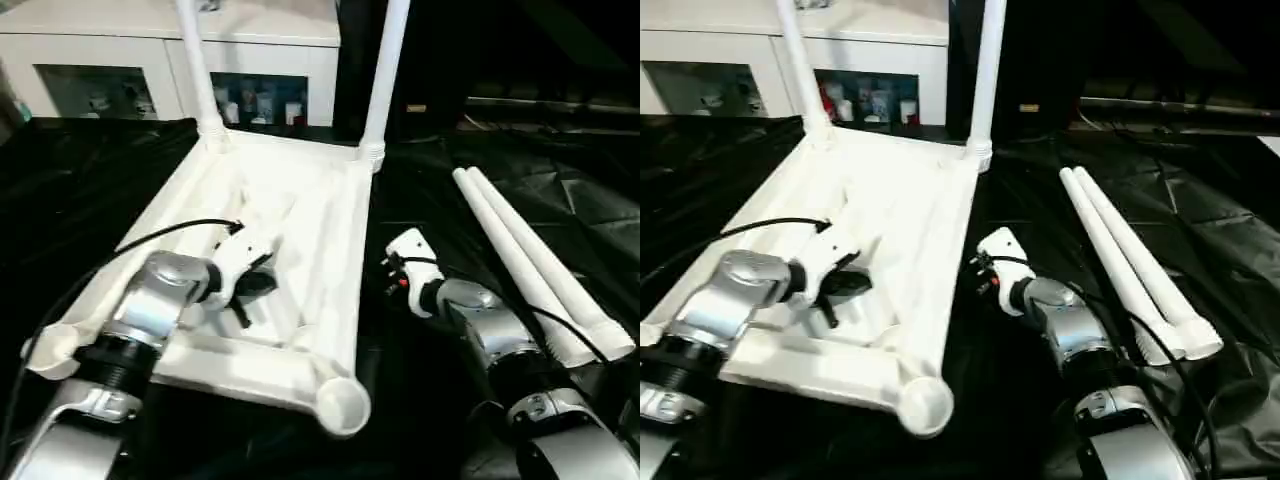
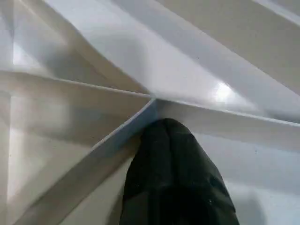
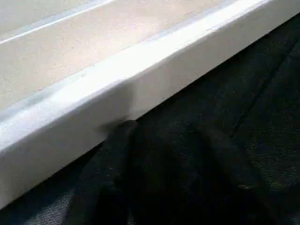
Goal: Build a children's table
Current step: Rotate table base
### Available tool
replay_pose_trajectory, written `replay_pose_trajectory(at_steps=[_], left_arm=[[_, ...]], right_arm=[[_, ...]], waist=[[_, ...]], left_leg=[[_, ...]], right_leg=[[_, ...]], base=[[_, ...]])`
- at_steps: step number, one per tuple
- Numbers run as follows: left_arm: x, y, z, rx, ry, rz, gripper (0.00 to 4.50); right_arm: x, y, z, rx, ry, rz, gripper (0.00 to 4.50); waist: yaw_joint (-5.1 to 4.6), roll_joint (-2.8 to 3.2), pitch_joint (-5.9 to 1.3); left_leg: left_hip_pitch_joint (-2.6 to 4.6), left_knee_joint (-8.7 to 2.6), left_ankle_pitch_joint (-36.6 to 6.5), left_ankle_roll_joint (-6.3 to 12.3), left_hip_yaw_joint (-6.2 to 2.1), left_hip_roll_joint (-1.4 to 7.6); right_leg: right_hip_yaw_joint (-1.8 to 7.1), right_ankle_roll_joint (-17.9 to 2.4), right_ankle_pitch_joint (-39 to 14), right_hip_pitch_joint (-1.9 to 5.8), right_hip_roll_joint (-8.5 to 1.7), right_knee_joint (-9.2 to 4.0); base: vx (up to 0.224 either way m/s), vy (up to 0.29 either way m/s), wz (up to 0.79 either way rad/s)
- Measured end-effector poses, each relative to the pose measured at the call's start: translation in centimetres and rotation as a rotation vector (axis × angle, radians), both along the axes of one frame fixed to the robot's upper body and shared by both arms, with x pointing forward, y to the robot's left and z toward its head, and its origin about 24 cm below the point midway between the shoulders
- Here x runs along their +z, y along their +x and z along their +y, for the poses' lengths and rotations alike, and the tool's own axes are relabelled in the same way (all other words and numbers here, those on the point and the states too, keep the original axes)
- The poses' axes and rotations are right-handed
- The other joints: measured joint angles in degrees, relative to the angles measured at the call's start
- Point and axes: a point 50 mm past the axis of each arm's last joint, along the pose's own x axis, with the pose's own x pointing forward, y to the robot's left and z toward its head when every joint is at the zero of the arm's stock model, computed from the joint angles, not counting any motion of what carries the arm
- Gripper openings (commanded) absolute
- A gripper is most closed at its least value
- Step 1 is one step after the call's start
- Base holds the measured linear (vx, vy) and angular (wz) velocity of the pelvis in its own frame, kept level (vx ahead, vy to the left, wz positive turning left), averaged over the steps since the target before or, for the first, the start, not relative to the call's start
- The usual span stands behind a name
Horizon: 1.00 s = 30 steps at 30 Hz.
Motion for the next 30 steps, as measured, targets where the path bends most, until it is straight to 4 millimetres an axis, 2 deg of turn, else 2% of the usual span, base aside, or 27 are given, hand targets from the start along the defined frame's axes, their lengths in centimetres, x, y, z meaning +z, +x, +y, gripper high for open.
replay_pose_trajectory(at_steps=[3,7,11,17,22,26,28,29,30], left_arm=[[-0.3,0.7,-1.2,0.045,-0.007,-0.035,0.00],[-0.6,1.7,-2.0,0.124,-0.017,-0.097,0.00],[-0.2,2.7,-2.3,0.193,-0.022,-0.166,0.00],[0.9,3.7,-3.0,0.228,-0.047,-0.245,0.00],[1.3,3.6,-4.0,0.176,-0.107,-0.256,0.00],[3.7,3.4,-5.4,0.080,-0.225,-0.324,0.00],[4.7,3.3,-5.1,0.078,-0.261,-0.356,0.00],[5.3,3.3,-4.6,0.083,-0.272,-0.366,0.34],[5.6,3.2,-4.1,0.085,-0.279,-0.368,0.43]], right_arm=[[0.0,0.3,-0.5,-0.042,-0.018,-0.012,1.73],[0.3,0.8,-0.5,-0.086,-0.036,-0.045,1.73],[1.1,1.3,-0.4,-0.097,-0.018,-0.077,1.73],[2.6,1.7,-1.2,-0.091,-0.028,-0.147,1.73],[3.9,1.4,-2.7,-0.103,-0.055,-0.216,1.73],[6.3,1.6,-3.8,-0.156,-0.074,-0.266,1.73],[7.0,2.0,-5.2,-0.238,-0.062,-0.235,1.97],[7.5,2.2,-6.4,-0.298,-0.068,-0.228,2.05],[7.8,2.3,-7.2,-0.341,-0.074,-0.225,2.10]], waist=[[0.37,0.05,0.03],[0.35,0.15,0.10],[0.26,0.20,0.14],[0.28,0.32,0.21],[0.54,0.35,0.23],[0.30,0.37,0.23],[0.16,0.37,0.23],[-0.01,0.37,0.23],[-0.21,0.37,0.23]], left_leg=[[0.02,0.00,0.0,0.00,0.01,0.01],[-0.05,0.00,0.0,0.00,-0.01,0.02],[-0.60,0.00,0.0,0.06,-0.05,0.08],[-1.04,0.14,0.6,0.64,-0.01,0.14],[-1.14,0.25,0.5,0.79,0.02,0.14],[-0.81,0.29,0.4,0.55,0.07,0.16],[-0.59,0.26,0.4,0.52,0.08,0.15],[-0.52,0.23,0.4,0.49,0.09,0.16],[-0.50,0.20,0.4,0.45,0.09,0.16]], right_leg=[[0.03,0.0,0.0,0.10,0.00,0.00],[0.00,0.0,0.1,0.04,0.00,0.01],[-0.08,0.0,0.3,-0.41,0.03,-0.04],[-0.12,0.0,0.3,-0.58,0.08,-0.27],[-0.11,0.0,0.3,-0.60,0.04,-0.28],[-0.06,0.0,0.3,-0.37,0.03,-0.20],[-0.04,0.0,0.3,-0.23,0.03,-0.18],[-0.04,0.0,0.3,-0.20,0.03,-0.17],[-0.04,0.0,0.4,-0.21,0.03,-0.17]], base=[[0.000,0.000,0.00],[0.000,0.000,0.00],[0.000,0.000,0.00],[0.000,0.000,0.00],[0.000,0.000,0.00],[0.000,0.000,0.00],[0.000,0.000,0.00],[0.000,0.000,0.00],[0.000,0.000,0.00]])
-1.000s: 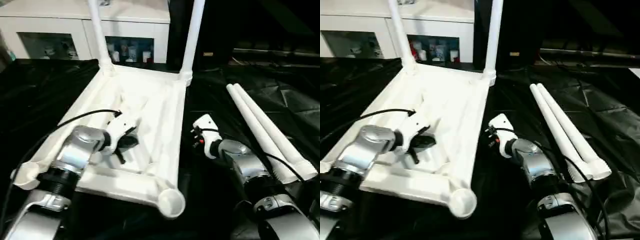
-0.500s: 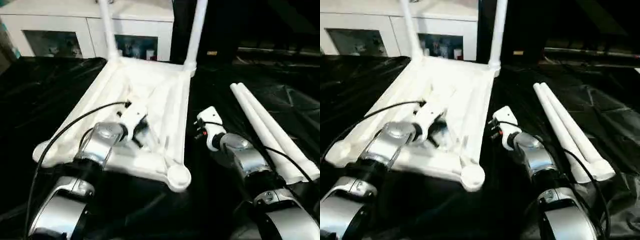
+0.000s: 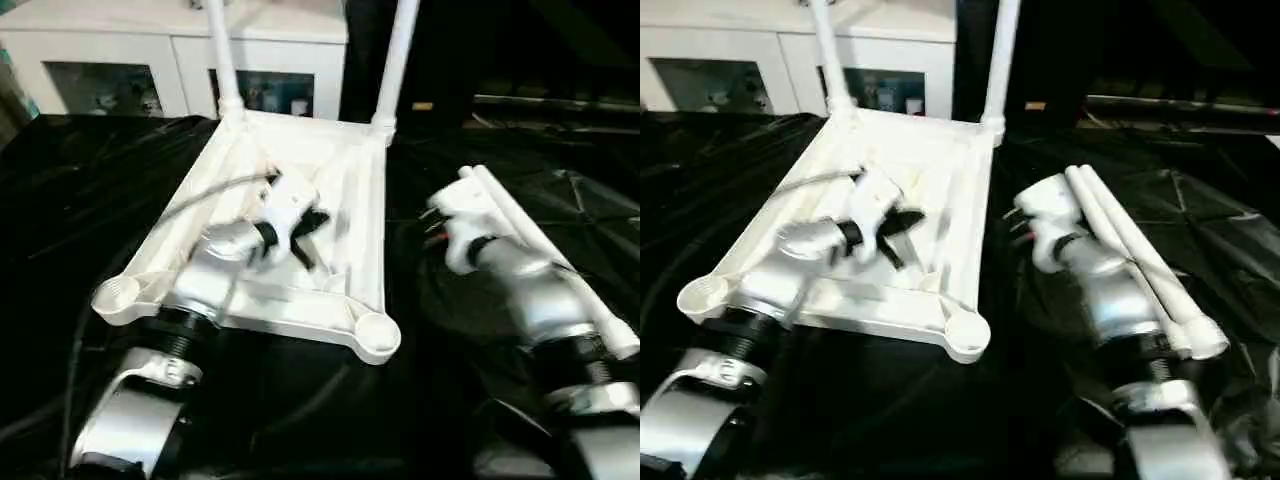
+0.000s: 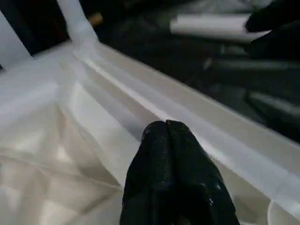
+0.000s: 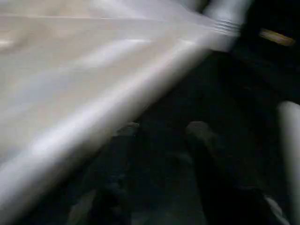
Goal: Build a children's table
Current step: Rotate table base, then pick table leg
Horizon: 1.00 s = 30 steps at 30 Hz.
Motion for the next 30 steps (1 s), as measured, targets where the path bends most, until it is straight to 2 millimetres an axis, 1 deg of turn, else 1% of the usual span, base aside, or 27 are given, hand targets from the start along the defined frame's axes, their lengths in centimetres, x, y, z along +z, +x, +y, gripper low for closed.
replay_pose_trajectory(at_steps=[1,2,3,4,5,7,9,10,12,14,15,16,17,18,19,20,21,24,25,26,28,29,30], left_arm=[[0.2,-0.1,0.4,0.000,-0.009,0.006,0.43],[0.3,-0.5,1.1,-0.008,-0.015,0.025,0.43],[0.3,-0.7,1.4,-0.020,-0.011,0.040,0.62],[0.2,-1.0,1.6,-0.030,-0.011,0.055,0.62],[0.1,-1.4,1.8,-0.060,-0.010,0.075,0.85],[0.3,-2.0,1.8,-0.110,-0.014,0.091,0.91],[0.7,-2.6,1.5,-0.175,-0.021,0.093,0.91],[1.0,-2.9,1.4,-0.202,-0.019,0.094,1.15],[1.4,-3.6,0.8,-0.267,-0.015,0.094,1.30],[1.6,-4.0,0.3,-0.303,-0.021,0.103,1.29],[1.6,-4.2,0.1,-0.314,-0.022,0.107,1.58],[1.6,-4.4,0.0,-0.322,-0.025,0.111,1.58],[1.5,-4.6,-0.2,-0.334,-0.027,0.123,1.69],[1.4,-4.7,-0.3,-0.339,-0.027,0.132,1.70],[1.4,-4.8,-0.4,-0.345,-0.025,0.137,1.70],[1.5,-5.0,-0.5,-0.355,-0.025,0.141,1.95],[1.6,-5.1,-0.6,-0.359,-0.025,0.142,2.08],[1.5,-5.2,-0.8,-0.370,-0.020,0.154,2.23],[1.5,-5.2,-0.8,-0.371,-0.016,0.157,2.23],[1.5,-5.2,-0.8,-0.371,-0.015,0.160,2.52],[1.4,-5.3,-0.8,-0.372,-0.013,0.163,2.59],[1.5,-5.4,-0.8,-0.375,-0.011,0.162,2.65],[1.5,-5.4,-0.9,-0.378,-0.009,0.163,2.95]], right_arm=[[0.2,0.1,-0.8,-0.040,-0.003,0.002,2.24],[0.6,0.2,-1.7,-0.089,-0.009,0.012,2.24],[0.8,0.3,-2.3,-0.124,-0.012,0.019,2.48],[1.0,0.3,-2.8,-0.149,-0.018,0.027,2.48],[1.1,0.3,-3.3,-0.179,-0.030,0.046,2.54],[1.2,0.3,-4.0,-0.212,-0.047,0.085,2.74],[0.9,0.0,-4.8,-0.242,-0.054,0.144,2.74],[0.7,-0.1,-5.0,-0.253,-0.059,0.179,2.95],[0.0,-0.5,-5.7,-0.292,-0.077,0.261,3.08],[-0.7,-0.8,-6.1,-0.316,-0.075,0.313,3.14],[-1.0,-0.9,-6.2,-0.325,-0.074,0.332,3.38],[-1.2,-1.0,-6.4,-0.335,-0.074,0.346,3.38],[-1.6,-1.2,-6.6,-0.355,-0.078,0.364,3.46],[-1.7,-1.3,-6.8,-0.367,-0.080,0.374,3.57],[-1.8,-1.3,-6.8,-0.375,-0.082,0.382,3.57],[-1.9,-1.4,-6.9,-0.385,-0.085,0.389,3.77],[-1.9,-1.4,-7.0,-0.393,-0.088,0.395,3.86],[-1.8,-1.6,-7.4,-0.409,-0.097,0.399,4.11],[-1.8,-1.6,-7.5,-0.411,-0.098,0.400,4.11],[-1.9,-1.6,-7.5,-0.414,-0.099,0.403,4.30],[-2.1,-1.8,-7.6,-0.417,-0.098,0.418,4.43],[-2.2,-1.9,-7.6,-0.419,-0.096,0.428,4.48],[-2.3,-2.0,-7.6,-0.416,-0.090,0.438,4.50]], waist=[[-0.15,0.00,0.00],[-0.44,0.01,0.00],[-0.61,0.01,0.00],[-0.69,0.01,0.00],[-0.79,0.01,0.00],[-0.78,0.01,0.00],[-0.74,0.01,0.00],[-0.71,0.01,0.00],[-0.44,0.01,0.00],[-0.42,0.01,0.00],[-0.46,0.02,-0.01],[-0.53,0.02,-0.01],[-0.60,0.02,-0.01],[-0.64,0.03,-0.01],[-0.67,0.06,0.00],[-0.76,0.08,-0.01],[-0.81,0.12,-0.03],[-0.85,0.29,-0.08],[-0.84,0.34,-0.09],[-0.84,0.36,-0.09],[-0.84,0.44,-0.08],[-0.83,0.58,-0.05],[-0.83,0.67,-0.07]], left_leg=[[0.02,-0.02,0.0,-0.03,0.00,0.00],[0.02,-0.03,0.1,-0.08,0.00,0.01],[0.01,-0.04,0.1,-0.11,0.00,0.01],[0.00,-0.04,0.1,-0.11,0.00,0.02],[0.00,-0.05,0.1,-0.12,0.00,0.02],[-0.05,-0.04,0.1,-0.12,0.01,0.02],[-0.07,-0.04,0.1,-0.12,0.02,0.02],[-0.09,-0.04,0.1,-0.11,0.03,0.02],[-0.10,-0.03,0.1,-0.11,0.06,0.02],[-0.08,-0.03,0.1,-0.11,0.12,0.03],[-0.07,-0.03,0.1,-0.11,0.14,0.03],[-0.07,-0.03,0.1,-0.11,0.16,0.04],[-0.05,-0.03,0.1,-0.11,0.16,0.05],[-0.05,-0.03,0.1,-0.11,0.17,0.05],[-0.05,-0.03,0.1,-0.12,0.17,0.06],[-0.04,-0.03,0.1,-0.12,0.18,0.06],[-0.02,-0.03,0.1,-0.12,0.18,0.06],[-0.01,-0.03,0.1,-0.13,0.19,0.06],[-0.01,-0.03,0.1,-0.13,0.19,0.06],[-0.01,-0.03,0.1,-0.13,0.19,0.07],[-0.01,-0.03,0.1,-0.13,0.19,0.07],[-0.02,-0.02,0.1,-0.12,0.19,0.07],[-0.03,-0.02,0.1,-0.12,0.21,0.07]], right_leg=[[0.00,0.0,0.0,0.00,0.00,0.02],[0.00,0.0,0.0,-0.04,0.00,0.06],[-0.01,0.0,0.0,-0.04,0.01,0.07],[-0.01,0.0,0.0,-0.04,0.02,0.06],[0.00,0.0,0.0,-0.06,0.02,0.07],[-0.01,0.0,0.0,-0.07,0.03,0.05],[0.00,0.0,0.0,-0.07,0.03,0.01],[0.00,0.0,0.0,-0.07,0.02,0.00],[0.00,0.0,0.0,-0.06,0.02,-0.02],[0.03,0.0,0.0,-0.07,0.01,-0.01],[0.05,0.0,0.0,-0.07,0.01,-0.01],[0.05,0.0,0.0,-0.07,0.01,-0.01],[0.05,0.0,0.0,-0.07,0.01,0.01],[0.04,0.0,0.0,-0.08,0.01,0.02],[0.04,0.0,0.0,-0.09,0.01,0.04],[0.04,0.0,0.0,-0.08,0.01,0.04],[0.04,0.0,0.0,-0.08,0.01,0.04],[0.05,0.0,0.0,-0.08,0.01,0.05],[0.05,0.0,0.0,-0.08,0.01,0.05],[0.04,0.0,0.0,-0.08,0.02,0.06],[0.04,0.0,0.0,-0.08,0.02,0.06],[0.05,0.0,0.0,-0.07,0.02,0.05],[0.05,0.0,0.0,-0.07,0.02,0.04]], base=[[0.000,0.000,0.00],[0.000,0.000,0.00],[0.000,0.000,0.00],[0.000,0.000,0.00],[0.000,0.000,0.00],[0.000,0.000,0.00],[0.000,0.000,0.00],[0.000,0.000,0.00],[0.000,0.000,0.00],[0.000,0.000,0.00],[0.000,0.000,0.00],[0.000,0.000,0.00],[0.000,0.000,0.00],[0.000,0.000,0.00],[0.000,0.000,0.00],[0.000,0.000,0.00],[0.000,0.000,0.00],[0.000,0.000,0.00],[0.000,0.000,0.00],[0.000,0.000,0.00],[0.000,0.000,0.00],[0.000,0.000,0.00],[0.000,0.000,0.00]])
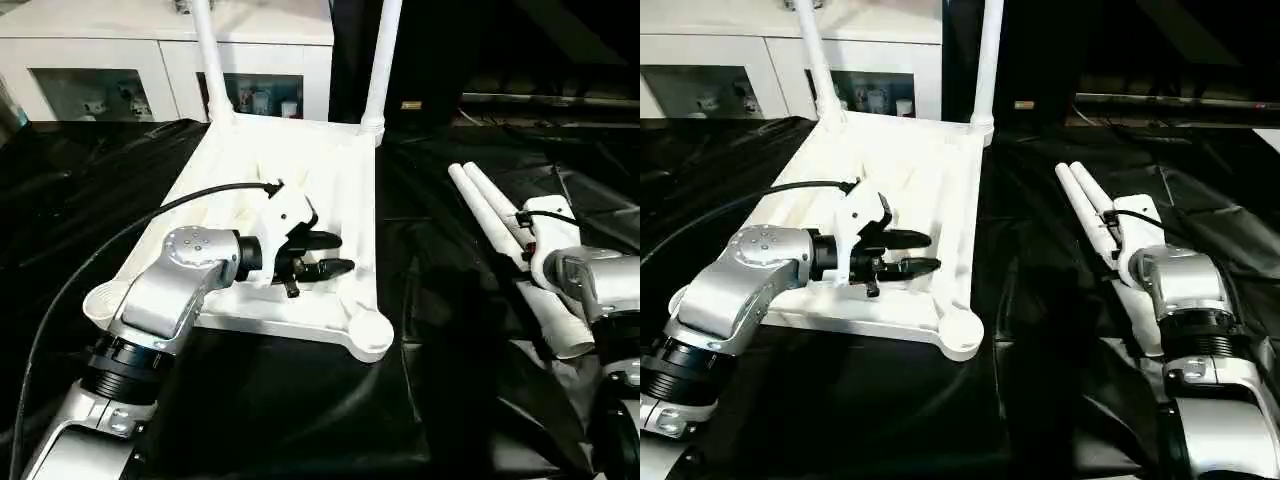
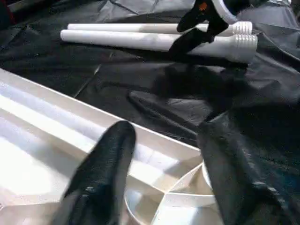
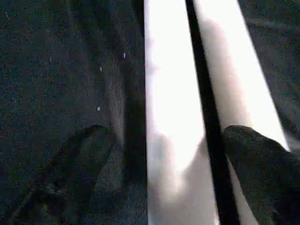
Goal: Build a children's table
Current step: Pick table leg
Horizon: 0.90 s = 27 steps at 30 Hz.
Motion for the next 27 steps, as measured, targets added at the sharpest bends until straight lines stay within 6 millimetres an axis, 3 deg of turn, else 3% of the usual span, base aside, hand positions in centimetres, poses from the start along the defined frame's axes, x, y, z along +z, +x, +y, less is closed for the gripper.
replay_pose_trajectory(at_steps=[4,6,9,11,19,27], left_arm=[[-0.1,-0.1,0.0,-0.003,0.013,0.006,3.13],[-0.1,-0.1,0.0,-0.004,0.014,0.006,3.48],[-0.1,-0.1,0.1,-0.002,0.017,0.006,3.52],[-0.1,-0.1,0.1,-0.001,0.019,0.006,3.90],[-0.1,0.0,0.3,0.004,0.024,0.004,4.41],[-0.1,0.0,0.3,0.013,0.031,-0.001,4.48]], right_arm=[[-0.5,-0.4,0.9,0.019,0.047,0.025,4.50],[-0.5,-0.5,1.4,0.030,0.066,0.030,4.50],[0.3,-0.3,2.1,0.060,0.082,0.004,4.50],[0.9,-0.2,2.6,0.082,0.092,-0.019,4.50],[2.3,0.4,3.5,0.106,0.099,-0.074,4.50],[-0.9,-0.5,3.5,0.072,0.089,0.069,4.50]], waist=[[-0.08,0.26,-0.02],[-0.09,0.42,-0.04],[-0.01,0.48,-0.04],[0.03,0.48,-0.04],[0.06,0.46,-0.04],[0.17,0.37,-0.02]], left_leg=[[0.01,0.00,0.0,0.00,0.00,0.03],[0.01,0.00,0.0,0.00,0.01,0.03],[0.02,0.00,0.0,0.00,0.00,0.04],[0.03,0.00,0.0,0.00,0.00,0.04],[0.02,0.00,0.0,-0.02,0.00,0.04],[0.00,0.00,0.0,-0.02,0.02,0.03]], right_leg=[[0.00,0.0,0.0,-0.02,0.02,0.01],[0.00,0.0,0.0,-0.02,0.03,0.02],[0.00,0.0,0.0,-0.01,0.02,0.04],[0.00,0.0,0.0,0.00,0.02,0.04],[0.00,0.0,0.0,0.00,0.02,0.04],[0.00,0.0,0.0,0.00,0.01,0.03]], base=[[0.000,0.000,0.00],[0.000,0.000,0.00],[0.000,0.000,0.00],[0.000,0.000,0.00],[0.000,0.000,0.00],[0.000,0.000,0.00]])
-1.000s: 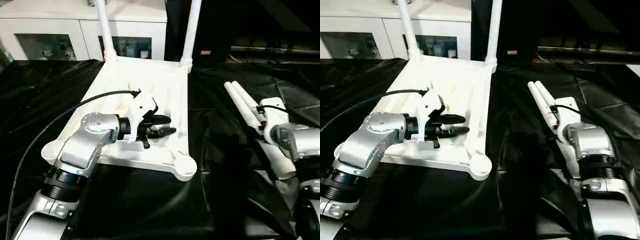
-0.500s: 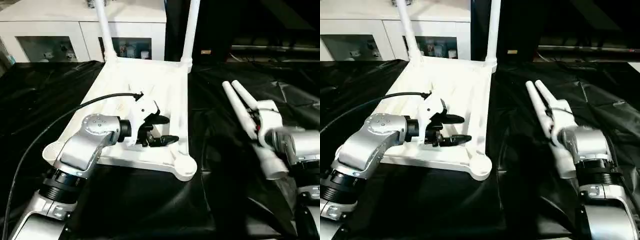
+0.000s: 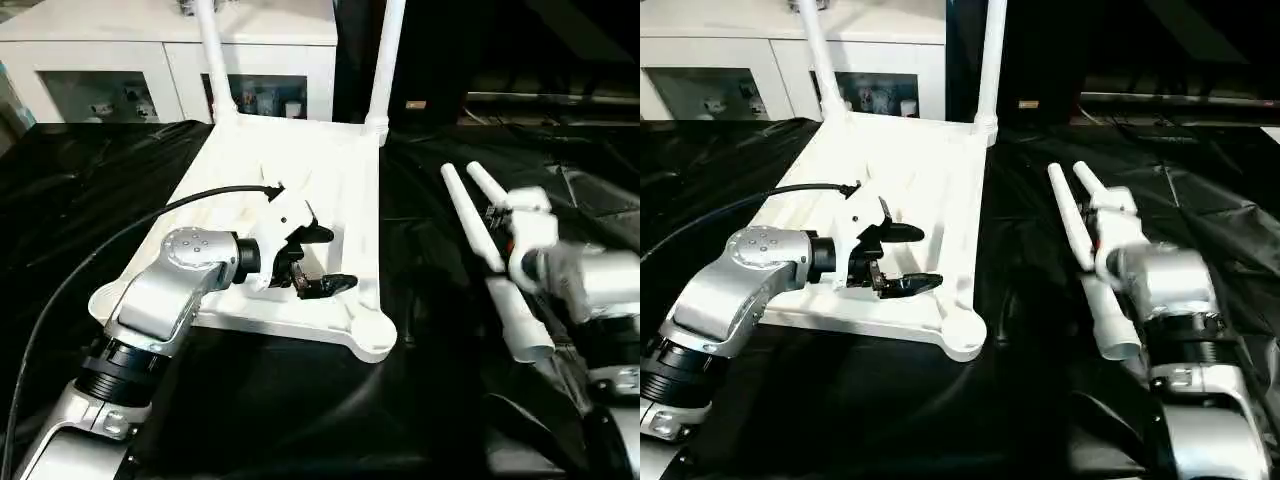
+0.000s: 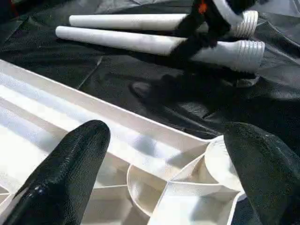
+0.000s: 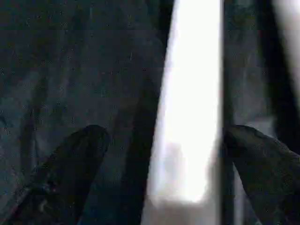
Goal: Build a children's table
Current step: Pick table leg
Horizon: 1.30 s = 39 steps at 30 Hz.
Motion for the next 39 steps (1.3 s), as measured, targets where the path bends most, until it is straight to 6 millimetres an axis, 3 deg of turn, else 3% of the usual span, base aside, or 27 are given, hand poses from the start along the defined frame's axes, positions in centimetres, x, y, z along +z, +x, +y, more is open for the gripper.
replay_pose_trajectory(at_steps=[3,4,7,8,13,14,21,31,35,39], left_arm=[[0.0,0.0,0.1,0.005,0.007,-0.002,4.48],[0.0,0.0,0.2,0.008,0.009,-0.003,4.50],[0.0,0.1,0.4,0.013,0.018,-0.006,4.50],[0.1,0.1,0.4,0.013,0.018,-0.008,4.50],[0.3,0.2,0.3,0.007,0.016,-0.023,4.50],[0.3,0.2,0.3,0.005,0.016,-0.023,4.50],[0.2,0.1,0.1,0.000,0.020,-0.020,4.50],[-0.6,1.5,-0.4,0.120,0.046,-0.034,4.50],[-0.1,2.4,-1.3,0.192,-0.023,-0.063,4.50],[0.5,3.4,-1.3,0.289,-0.135,-0.094,4.50]], right_arm=[[-0.4,-0.1,0.0,-0.005,0.010,0.013,4.50],[-0.4,0.0,0.0,-0.009,0.018,0.015,4.22],[-0.4,0.1,0.0,-0.017,0.030,0.022,4.12],[-0.4,0.1,0.0,-0.017,0.030,0.023,3.89],[-0.1,0.5,0.1,-0.020,0.035,0.023,3.57],[-0.2,0.4,0.0,-0.023,0.035,0.027,3.30],[-0.4,0.3,-0.2,-0.037,0.041,0.036,2.80],[-0.3,-0.1,-1.4,-0.133,0.079,0.017,1.90],[-0.3,-0.2,-1.8,-0.187,0.105,-0.010,1.84],[0.6,0.6,-2.0,-0.244,0.152,-0.186,1.84]], waist=[[0.00,-0.03,-0.02],[-0.04,-0.03,-0.02],[-0.04,-0.04,-0.01],[0.00,-0.04,-0.01],[0.00,-0.08,-0.01],[0.00,-0.09,-0.01],[0.01,-0.10,0.00],[0.02,0.22,-0.08],[-0.08,0.29,-0.13],[-0.30,0.38,-0.15]], left_leg=[[0.02,0.01,0.0,0.00,0.02,0.00],[0.02,0.01,0.0,0.00,0.02,0.00],[0.03,0.01,0.0,-0.02,0.02,0.00],[0.03,0.01,0.0,-0.03,0.02,0.00],[0.02,0.01,0.0,-0.04,0.03,0.01],[0.02,0.01,0.0,-0.04,0.03,0.01],[0.01,0.04,0.0,-0.03,0.06,0.01],[0.00,0.09,0.0,-0.04,0.05,0.01],[0.00,0.15,0.0,-0.03,0.04,0.01],[0.02,0.16,0.0,-0.03,0.05,0.01]], right_leg=[[0.01,0.0,0.0,0.00,-0.01,0.01],[0.01,0.0,0.0,0.00,-0.01,0.01],[0.01,0.0,0.0,0.00,-0.01,0.04],[0.01,0.0,0.0,0.00,-0.01,0.06],[0.02,0.0,0.0,0.00,-0.01,0.08],[0.02,0.0,0.0,0.00,-0.01,0.07],[0.04,0.0,0.0,0.00,-0.01,0.07],[0.05,0.0,0.1,0.04,-0.01,0.07],[0.05,0.0,0.1,0.07,-0.01,0.06],[0.05,0.0,0.2,0.03,-0.01,0.05]], base=[[0.000,0.000,0.00],[0.000,0.000,0.00],[0.000,0.000,0.00],[0.000,0.000,0.00],[0.000,0.000,0.00],[0.000,0.000,0.00],[0.000,0.000,0.00],[0.000,0.000,0.00],[0.000,0.000,0.00],[0.000,0.000,0.00]])
